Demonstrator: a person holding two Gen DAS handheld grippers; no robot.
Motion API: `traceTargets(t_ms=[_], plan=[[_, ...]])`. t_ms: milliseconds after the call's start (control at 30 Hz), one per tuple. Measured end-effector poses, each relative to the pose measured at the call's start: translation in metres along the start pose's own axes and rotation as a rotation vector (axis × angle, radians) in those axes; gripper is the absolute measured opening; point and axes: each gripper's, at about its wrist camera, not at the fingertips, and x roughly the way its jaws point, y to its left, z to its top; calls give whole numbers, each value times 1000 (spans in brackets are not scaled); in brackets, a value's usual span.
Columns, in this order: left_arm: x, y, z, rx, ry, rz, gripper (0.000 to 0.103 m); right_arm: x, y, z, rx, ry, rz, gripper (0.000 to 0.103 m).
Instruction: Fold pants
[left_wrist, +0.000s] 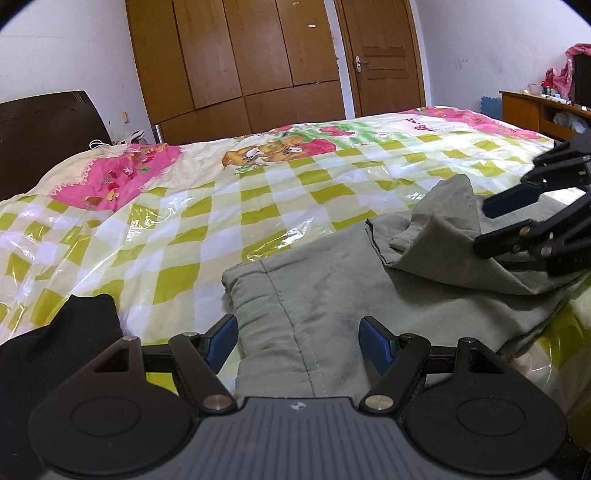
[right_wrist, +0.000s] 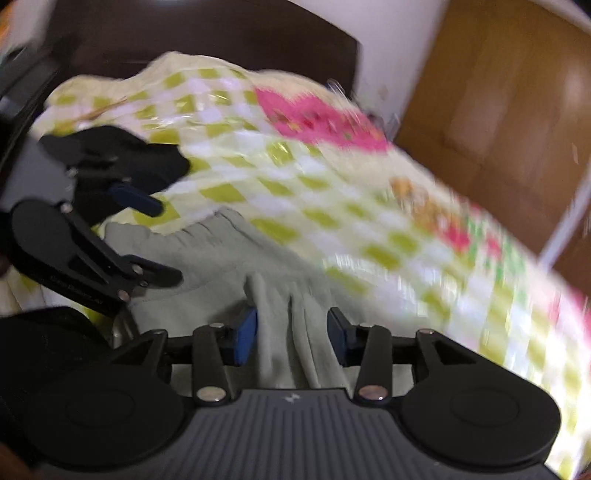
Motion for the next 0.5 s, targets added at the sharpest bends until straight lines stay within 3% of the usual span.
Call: traceTargets(t_ms=[167,367,500], plan=[[0,1,-1,4,4,-1,84,-1,-36,-9,161,65,-18,41],[-2,3,-5,-17,11,5,84,-9,-33,10,150,-23,111,41],[-4,3,-5,-19,4,6,85,24,-21,11,52,75,32,41]])
